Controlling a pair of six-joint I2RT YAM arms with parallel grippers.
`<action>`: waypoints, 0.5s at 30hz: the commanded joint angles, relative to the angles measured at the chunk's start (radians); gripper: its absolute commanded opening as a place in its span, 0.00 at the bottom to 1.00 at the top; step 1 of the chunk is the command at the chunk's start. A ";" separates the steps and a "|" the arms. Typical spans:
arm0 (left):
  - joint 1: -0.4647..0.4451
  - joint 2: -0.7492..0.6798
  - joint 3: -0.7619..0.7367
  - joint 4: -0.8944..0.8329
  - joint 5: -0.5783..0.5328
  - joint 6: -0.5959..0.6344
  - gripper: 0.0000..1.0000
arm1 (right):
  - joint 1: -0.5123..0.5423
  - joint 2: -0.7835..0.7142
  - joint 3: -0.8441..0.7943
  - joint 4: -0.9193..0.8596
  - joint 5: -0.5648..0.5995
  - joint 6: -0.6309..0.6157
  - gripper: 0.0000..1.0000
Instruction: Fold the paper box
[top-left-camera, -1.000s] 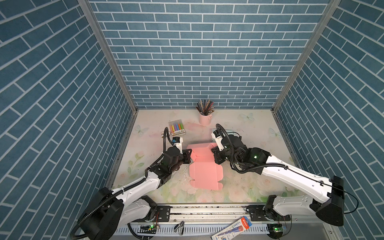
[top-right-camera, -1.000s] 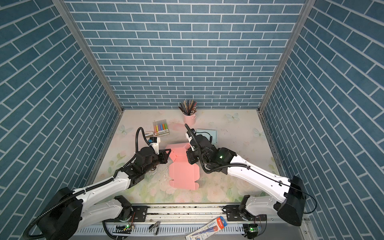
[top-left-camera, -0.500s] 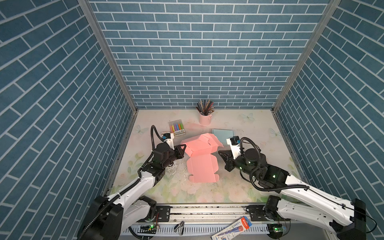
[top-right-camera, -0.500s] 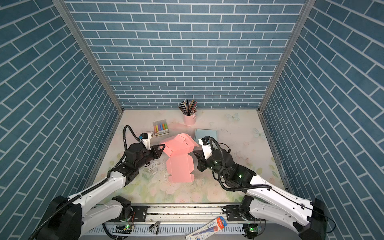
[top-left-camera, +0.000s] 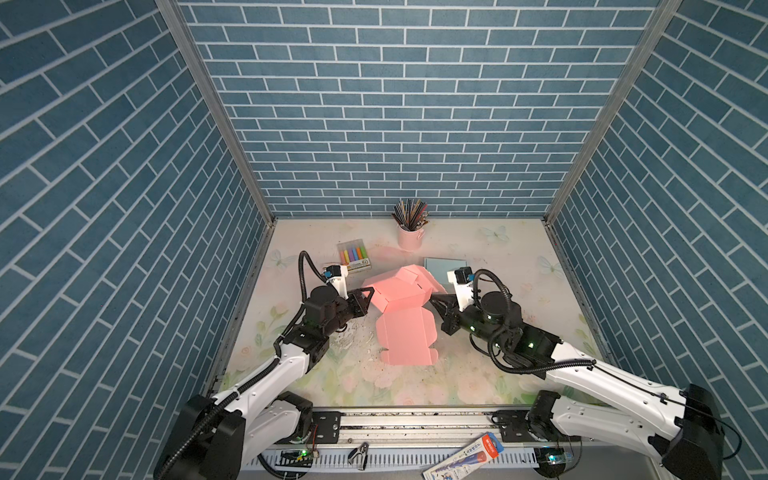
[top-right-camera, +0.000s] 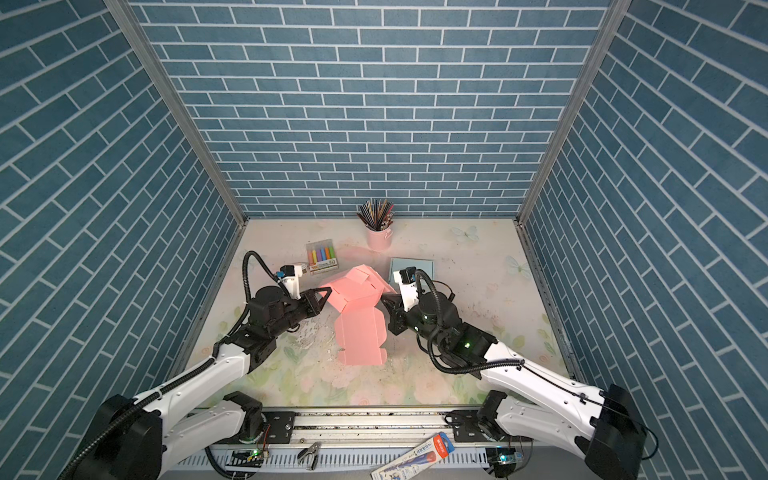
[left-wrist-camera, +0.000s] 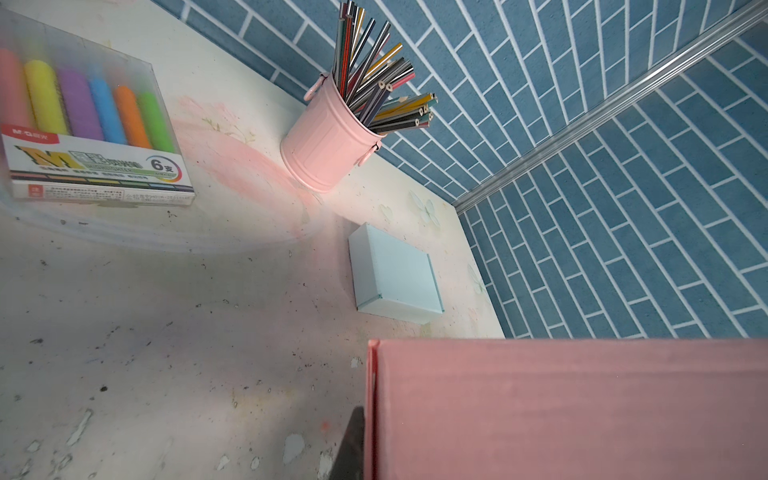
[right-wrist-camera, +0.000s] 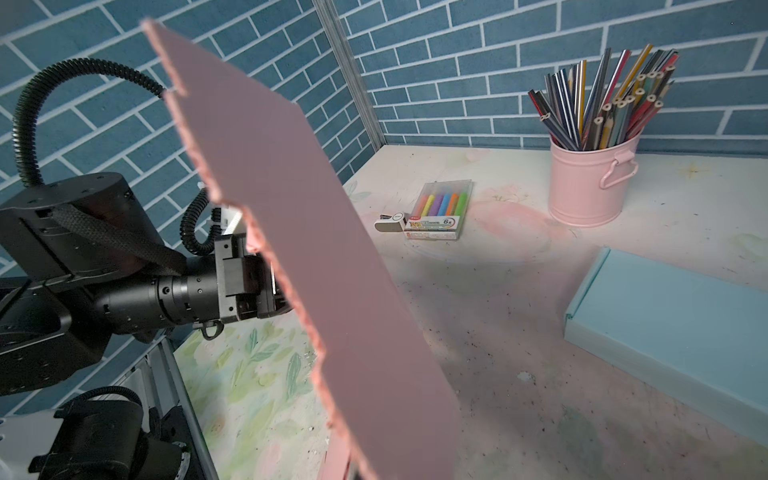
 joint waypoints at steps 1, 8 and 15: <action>0.006 -0.003 -0.017 0.038 0.018 -0.011 0.11 | -0.003 0.019 0.033 0.061 -0.023 0.032 0.00; 0.005 0.007 -0.029 0.047 0.014 -0.001 0.11 | -0.004 0.076 0.057 0.065 -0.023 0.061 0.00; 0.006 0.010 -0.052 0.054 0.002 0.001 0.11 | -0.010 0.135 0.088 -0.018 -0.022 0.100 0.00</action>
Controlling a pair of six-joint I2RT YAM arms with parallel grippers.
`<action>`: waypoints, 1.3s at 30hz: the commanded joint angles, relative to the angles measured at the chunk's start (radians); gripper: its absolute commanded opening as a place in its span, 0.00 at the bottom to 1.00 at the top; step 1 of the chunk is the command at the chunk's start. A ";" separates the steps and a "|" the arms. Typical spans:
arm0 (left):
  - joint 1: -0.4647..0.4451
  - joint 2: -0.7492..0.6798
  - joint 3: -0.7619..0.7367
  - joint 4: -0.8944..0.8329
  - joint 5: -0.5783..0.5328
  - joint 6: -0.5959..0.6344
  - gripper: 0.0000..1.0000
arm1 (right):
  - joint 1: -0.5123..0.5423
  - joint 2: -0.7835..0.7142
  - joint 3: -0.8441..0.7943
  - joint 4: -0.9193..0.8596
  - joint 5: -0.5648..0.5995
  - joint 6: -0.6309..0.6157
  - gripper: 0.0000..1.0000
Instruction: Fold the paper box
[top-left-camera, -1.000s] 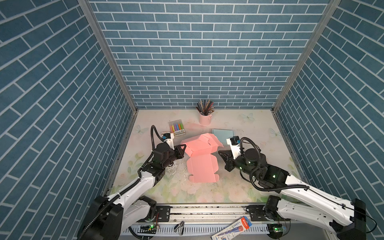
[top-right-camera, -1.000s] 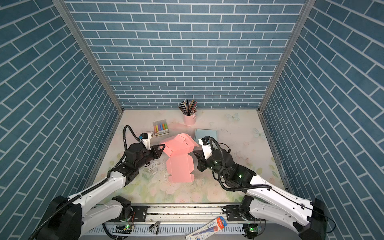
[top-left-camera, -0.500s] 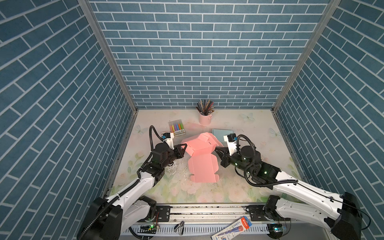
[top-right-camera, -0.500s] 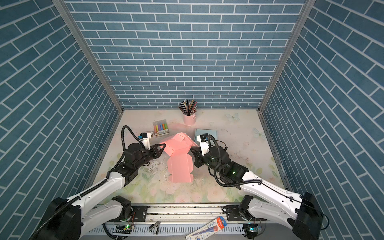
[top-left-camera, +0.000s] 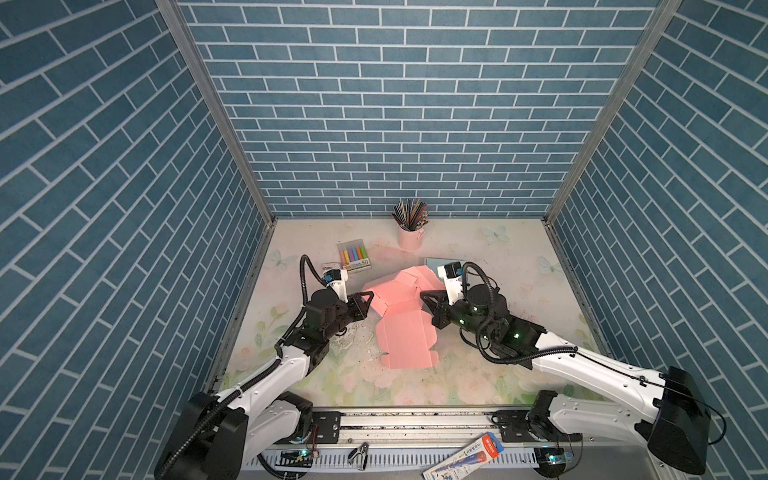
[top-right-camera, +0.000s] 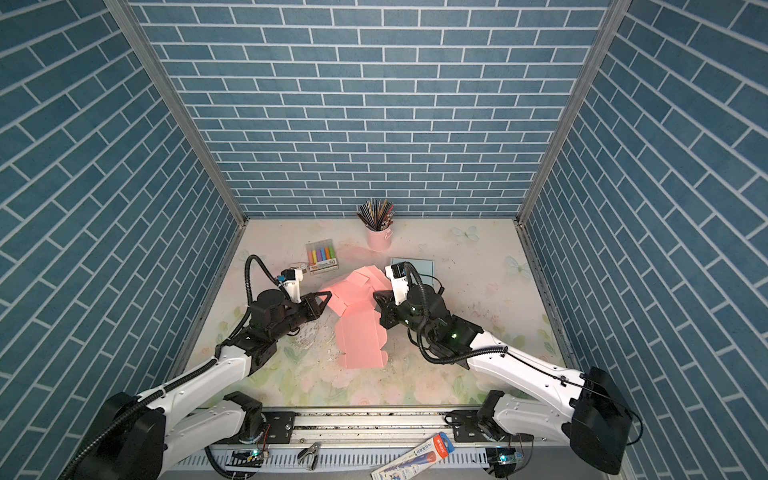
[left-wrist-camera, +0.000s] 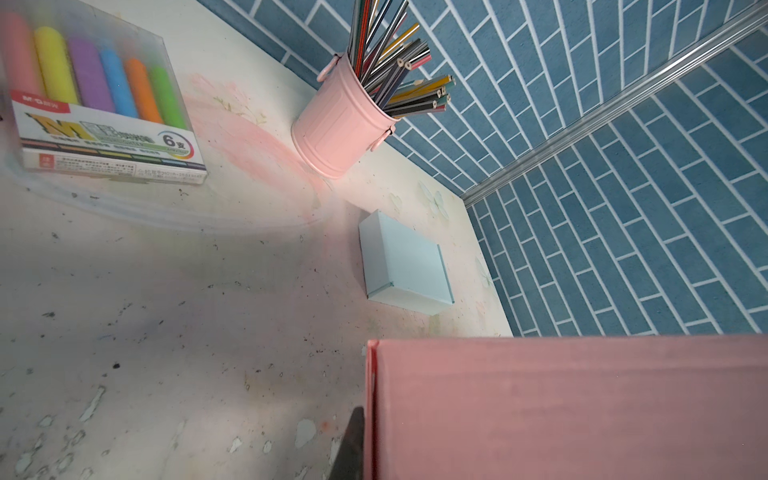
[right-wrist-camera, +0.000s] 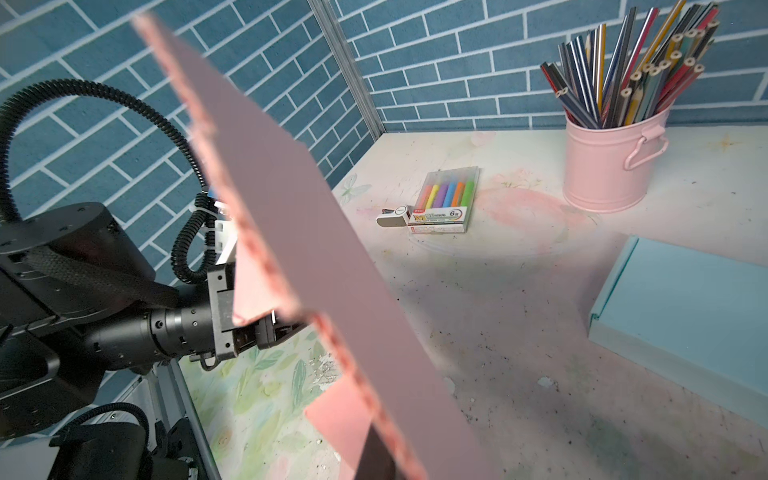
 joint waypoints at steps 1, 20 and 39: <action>0.005 0.002 -0.013 0.033 0.002 0.005 0.11 | -0.005 0.015 0.034 -0.046 -0.013 0.037 0.00; 0.118 0.074 0.033 -0.069 0.206 0.149 0.11 | -0.209 -0.210 0.196 -0.446 -0.207 -0.135 0.22; 0.118 0.096 0.040 -0.127 0.286 0.214 0.13 | -0.241 -0.094 0.009 -0.144 -0.617 -0.218 0.24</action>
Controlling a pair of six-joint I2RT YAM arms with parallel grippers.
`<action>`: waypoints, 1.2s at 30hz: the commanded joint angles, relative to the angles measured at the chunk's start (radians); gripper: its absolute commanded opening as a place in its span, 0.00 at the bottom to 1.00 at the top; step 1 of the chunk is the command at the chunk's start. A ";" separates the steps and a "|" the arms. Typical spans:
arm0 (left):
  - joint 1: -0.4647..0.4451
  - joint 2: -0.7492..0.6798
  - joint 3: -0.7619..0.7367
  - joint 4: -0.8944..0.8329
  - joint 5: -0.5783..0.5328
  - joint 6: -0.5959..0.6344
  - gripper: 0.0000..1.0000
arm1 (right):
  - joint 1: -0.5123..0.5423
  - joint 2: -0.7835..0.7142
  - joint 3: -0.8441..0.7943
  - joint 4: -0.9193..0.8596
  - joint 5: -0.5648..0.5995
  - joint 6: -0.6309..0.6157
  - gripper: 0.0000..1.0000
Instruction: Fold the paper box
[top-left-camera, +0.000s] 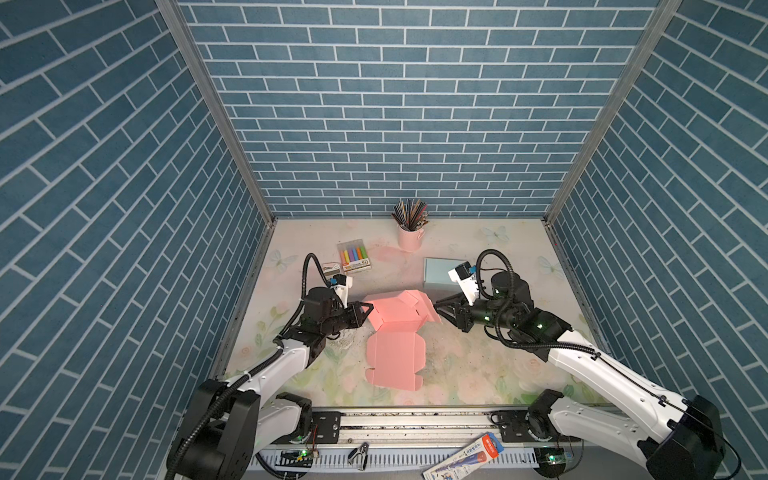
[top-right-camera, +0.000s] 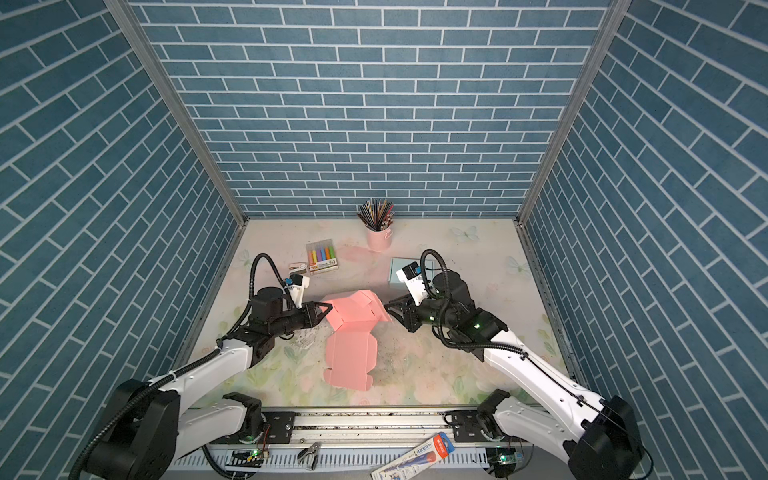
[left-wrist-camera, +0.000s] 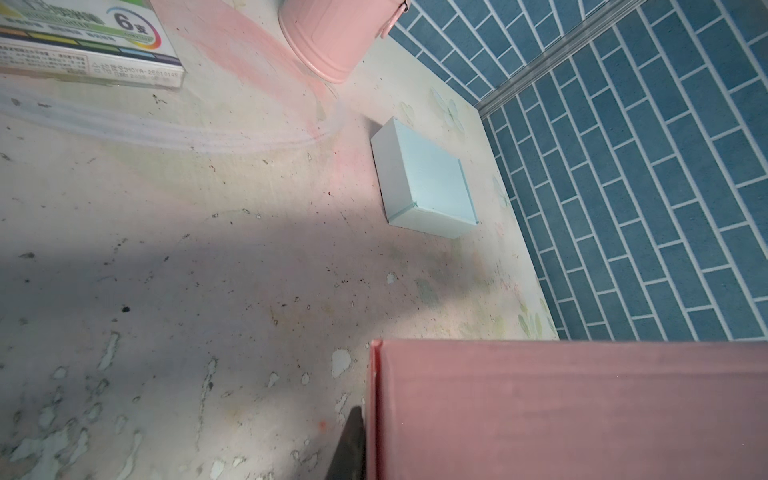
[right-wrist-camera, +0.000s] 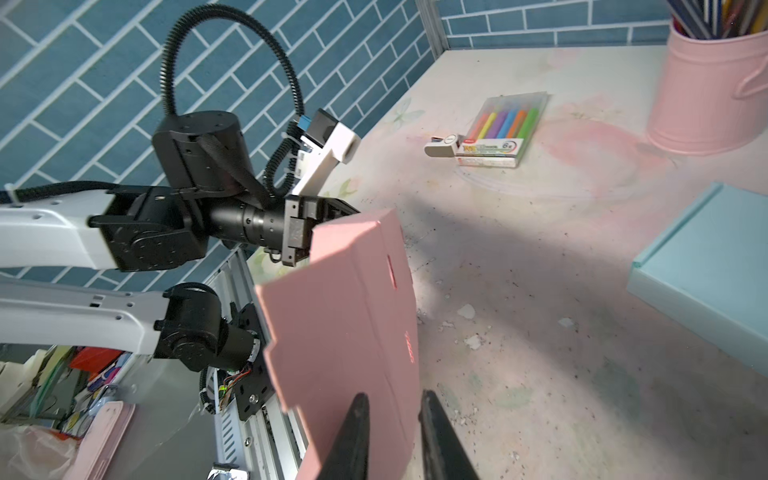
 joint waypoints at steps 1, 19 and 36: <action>0.003 0.010 0.024 0.001 0.026 0.019 0.13 | 0.010 0.020 0.000 0.089 -0.103 -0.052 0.24; 0.003 0.010 0.012 0.008 0.020 0.005 0.14 | 0.161 0.156 0.068 0.100 -0.020 -0.094 0.21; -0.035 -0.021 -0.010 -0.043 -0.118 -0.058 0.14 | 0.313 0.354 0.290 -0.227 0.579 0.004 0.34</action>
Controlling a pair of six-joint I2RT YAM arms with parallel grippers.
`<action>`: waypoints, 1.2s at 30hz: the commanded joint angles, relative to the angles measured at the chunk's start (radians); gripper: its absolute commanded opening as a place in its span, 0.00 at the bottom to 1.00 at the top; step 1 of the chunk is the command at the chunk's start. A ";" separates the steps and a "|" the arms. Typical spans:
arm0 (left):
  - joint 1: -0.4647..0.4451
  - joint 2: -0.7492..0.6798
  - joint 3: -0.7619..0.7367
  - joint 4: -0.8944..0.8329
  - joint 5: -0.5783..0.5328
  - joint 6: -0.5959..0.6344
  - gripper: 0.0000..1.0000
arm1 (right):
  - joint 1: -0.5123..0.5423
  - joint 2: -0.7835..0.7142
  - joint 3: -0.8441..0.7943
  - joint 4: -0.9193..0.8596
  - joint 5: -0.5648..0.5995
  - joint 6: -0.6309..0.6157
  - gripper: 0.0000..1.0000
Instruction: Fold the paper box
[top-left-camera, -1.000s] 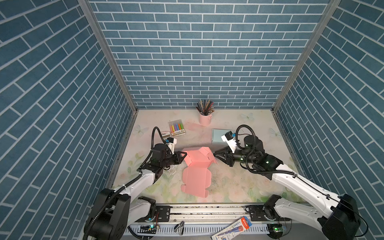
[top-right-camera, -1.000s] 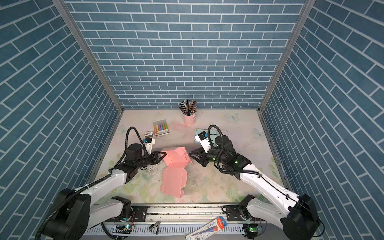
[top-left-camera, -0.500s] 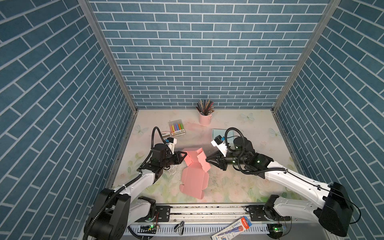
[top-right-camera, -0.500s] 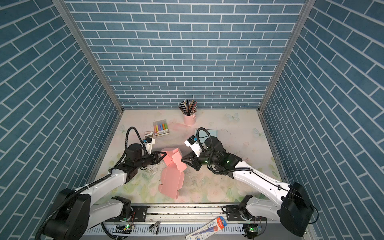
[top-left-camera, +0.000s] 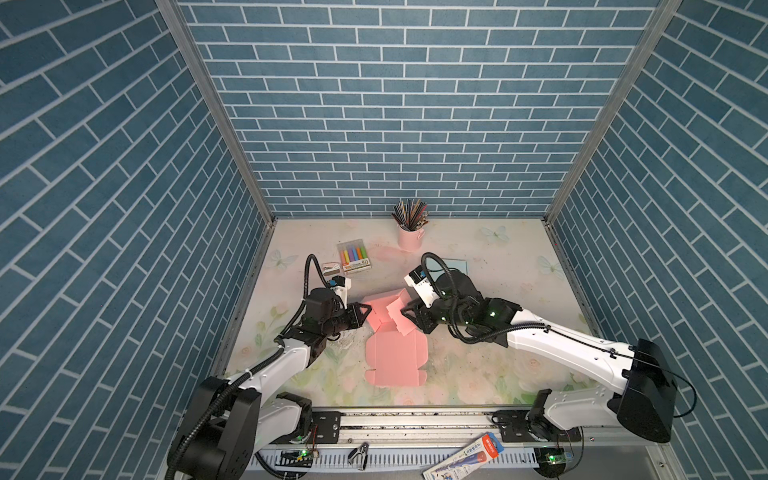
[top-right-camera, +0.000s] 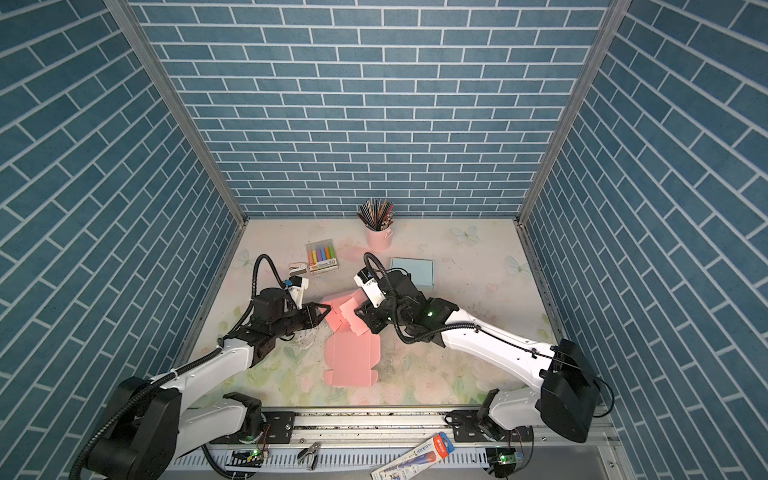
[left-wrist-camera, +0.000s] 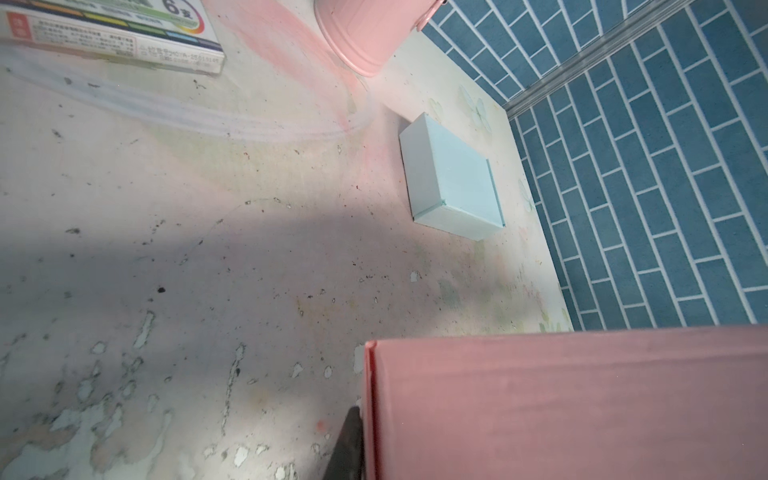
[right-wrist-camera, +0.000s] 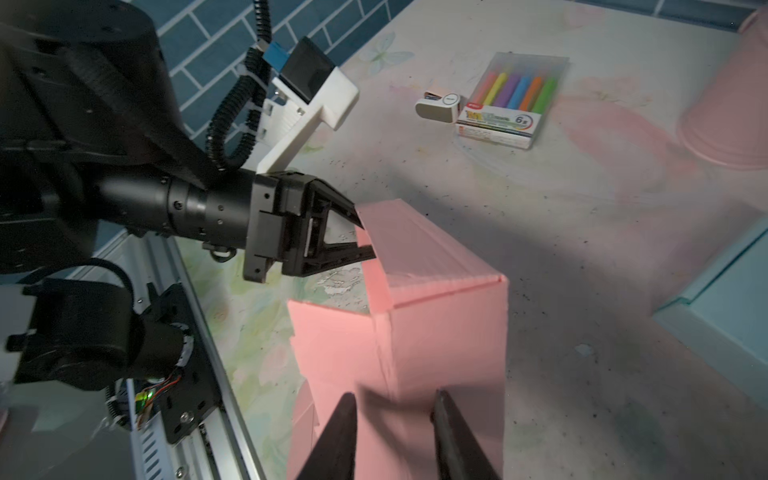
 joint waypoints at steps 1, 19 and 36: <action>-0.023 -0.032 -0.011 -0.013 -0.056 -0.036 0.14 | 0.026 0.028 0.036 -0.116 0.199 0.052 0.34; -0.165 -0.040 0.009 -0.039 -0.198 -0.132 0.14 | 0.126 0.122 0.104 -0.237 0.560 0.170 0.34; -0.259 -0.044 0.038 -0.054 -0.237 -0.178 0.14 | 0.183 0.259 0.270 -0.467 0.857 0.223 0.25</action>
